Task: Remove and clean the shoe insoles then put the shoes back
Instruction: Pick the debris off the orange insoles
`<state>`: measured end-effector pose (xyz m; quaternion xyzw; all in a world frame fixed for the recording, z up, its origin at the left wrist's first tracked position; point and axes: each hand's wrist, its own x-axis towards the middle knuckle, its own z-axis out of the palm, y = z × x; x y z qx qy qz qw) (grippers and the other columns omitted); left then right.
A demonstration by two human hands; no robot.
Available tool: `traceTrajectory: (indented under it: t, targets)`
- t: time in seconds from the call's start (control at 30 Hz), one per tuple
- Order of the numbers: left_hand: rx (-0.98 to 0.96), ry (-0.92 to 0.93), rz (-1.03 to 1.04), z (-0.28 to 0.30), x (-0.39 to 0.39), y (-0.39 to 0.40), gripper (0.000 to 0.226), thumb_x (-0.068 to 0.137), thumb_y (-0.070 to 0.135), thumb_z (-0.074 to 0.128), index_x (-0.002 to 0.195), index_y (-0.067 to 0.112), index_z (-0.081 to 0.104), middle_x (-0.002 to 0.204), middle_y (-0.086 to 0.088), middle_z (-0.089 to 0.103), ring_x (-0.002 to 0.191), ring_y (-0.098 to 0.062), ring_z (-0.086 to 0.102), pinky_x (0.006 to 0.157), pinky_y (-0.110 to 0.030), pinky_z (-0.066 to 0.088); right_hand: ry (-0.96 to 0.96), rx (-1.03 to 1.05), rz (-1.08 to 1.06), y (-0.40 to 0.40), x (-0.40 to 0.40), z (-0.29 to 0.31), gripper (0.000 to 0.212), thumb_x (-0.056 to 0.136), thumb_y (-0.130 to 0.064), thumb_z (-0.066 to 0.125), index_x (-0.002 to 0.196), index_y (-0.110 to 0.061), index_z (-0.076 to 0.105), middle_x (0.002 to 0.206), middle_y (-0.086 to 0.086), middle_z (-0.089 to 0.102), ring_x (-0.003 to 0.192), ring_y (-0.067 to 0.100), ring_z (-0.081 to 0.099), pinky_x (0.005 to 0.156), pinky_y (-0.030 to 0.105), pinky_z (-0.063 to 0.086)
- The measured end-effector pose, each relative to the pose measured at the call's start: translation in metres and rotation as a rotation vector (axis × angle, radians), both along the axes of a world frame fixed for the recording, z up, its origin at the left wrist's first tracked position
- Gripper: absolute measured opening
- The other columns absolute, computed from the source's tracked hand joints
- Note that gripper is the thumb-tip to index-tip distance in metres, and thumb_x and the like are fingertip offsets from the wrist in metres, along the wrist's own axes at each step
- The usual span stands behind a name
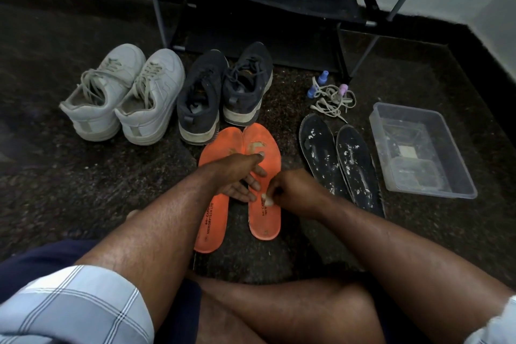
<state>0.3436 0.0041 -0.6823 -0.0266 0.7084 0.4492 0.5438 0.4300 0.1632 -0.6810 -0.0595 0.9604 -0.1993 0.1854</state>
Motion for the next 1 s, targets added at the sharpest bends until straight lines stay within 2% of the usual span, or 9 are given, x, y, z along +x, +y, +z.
traceTrajectory:
  t: [0.07, 0.13, 0.3, 0.37, 0.47, 0.6, 0.67, 0.83, 1.0]
  targets:
    - [-0.003, 0.007, 0.003, -0.001, 0.0, 0.0, 0.06, 0.101, 0.061, 0.033, 0.128, 0.015, 0.061, 0.111, -0.018, 0.068, 0.094, -0.035, 0.073, 0.087, -0.042, 0.059, 0.147, 0.014, -0.107, 0.007, -0.009, -0.005, 0.009, 0.084, -0.023, 0.068, 0.09, -0.021, 0.075, 0.097, -0.003, 0.071, 0.091, 0.015, 0.066, 0.081, 0.026, 0.05]
    - [-0.006, 0.008, 0.003, -0.002, 0.0, 0.0, 0.06, 0.101, 0.061, 0.033, 0.127, 0.015, 0.061, 0.111, -0.018, 0.068, 0.094, -0.035, 0.073, 0.088, -0.043, 0.059, 0.186, 0.058, -0.106, 0.008, -0.01, -0.009, 0.013, 0.085, -0.02, 0.065, 0.092, -0.018, 0.074, 0.099, 0.001, 0.071, 0.092, 0.019, 0.065, 0.081, 0.025, 0.047]
    - [0.005, -0.005, 0.006, -0.002, 0.0, -0.001, 0.06, 0.1, 0.061, 0.035, 0.127, 0.014, 0.06, 0.108, -0.018, 0.068, 0.096, -0.037, 0.072, 0.089, -0.044, 0.059, -0.12, 0.054, 0.059, 0.003, 0.0, -0.002, 0.016, 0.08, -0.026, 0.074, 0.096, -0.024, 0.076, 0.099, -0.011, 0.074, 0.092, 0.004, 0.065, 0.084, 0.021, 0.048]
    - [0.01, 0.0, 0.006, -0.002, 0.0, 0.0, 0.059, 0.101, 0.061, 0.034, 0.127, 0.014, 0.06, 0.109, -0.018, 0.068, 0.096, -0.037, 0.072, 0.09, -0.045, 0.058, -0.036, 0.007, -0.001, 0.004, -0.004, 0.0, 0.015, 0.081, -0.025, 0.072, 0.095, -0.024, 0.076, 0.098, -0.01, 0.074, 0.091, 0.006, 0.066, 0.083, 0.022, 0.049]
    - [0.012, 0.002, 0.009, -0.001, 0.001, 0.0, 0.058, 0.101, 0.06, 0.033, 0.127, 0.014, 0.059, 0.108, -0.018, 0.067, 0.098, -0.037, 0.071, 0.092, -0.046, 0.057, 0.254, 0.021, -0.126, 0.006, -0.009, -0.005, 0.02, 0.082, -0.013, 0.065, 0.099, -0.018, 0.075, 0.102, 0.0, 0.072, 0.095, 0.016, 0.065, 0.084, 0.024, 0.047]
    - [0.024, -0.016, 0.018, -0.002, -0.001, -0.002, 0.059, 0.101, 0.059, 0.034, 0.127, 0.012, 0.058, 0.107, -0.018, 0.068, 0.095, -0.037, 0.073, 0.09, -0.045, 0.058, 0.137, 0.112, 0.054, -0.001, -0.008, -0.009, 0.019, 0.087, -0.025, 0.061, 0.096, -0.018, 0.076, 0.101, 0.003, 0.071, 0.095, 0.02, 0.065, 0.084, 0.032, 0.05]
    - [0.03, -0.031, 0.036, -0.003, -0.003, -0.003, 0.058, 0.1, 0.06, 0.037, 0.127, 0.011, 0.054, 0.107, -0.019, 0.068, 0.092, -0.037, 0.073, 0.087, -0.045, 0.059, 0.056, 0.069, 0.044, 0.0, -0.009, -0.004, 0.015, 0.084, -0.026, 0.065, 0.094, -0.022, 0.077, 0.098, -0.004, 0.074, 0.092, 0.015, 0.067, 0.083, 0.029, 0.051]
    - [0.029, -0.042, 0.072, -0.004, -0.006, -0.004, 0.052, 0.1, 0.056, 0.043, 0.129, 0.014, 0.046, 0.107, -0.019, 0.065, 0.087, -0.039, 0.074, 0.082, -0.045, 0.061, 0.271, -0.047, -0.271, 0.016, -0.032, 0.001, 0.015, 0.083, -0.026, 0.069, 0.096, -0.019, 0.076, 0.103, 0.0, 0.072, 0.096, 0.016, 0.066, 0.086, 0.028, 0.05]
    - [0.019, -0.03, 0.066, -0.005, -0.006, -0.005, 0.042, 0.1, 0.043, 0.044, 0.134, 0.017, 0.045, 0.103, -0.019, 0.064, 0.09, -0.04, 0.073, 0.086, -0.048, 0.059, 0.273, 0.046, -0.152, 0.002, -0.051, -0.015, 0.021, 0.087, -0.018, 0.061, 0.103, -0.013, 0.073, 0.104, 0.008, 0.069, 0.098, 0.024, 0.063, 0.084, 0.029, 0.045]
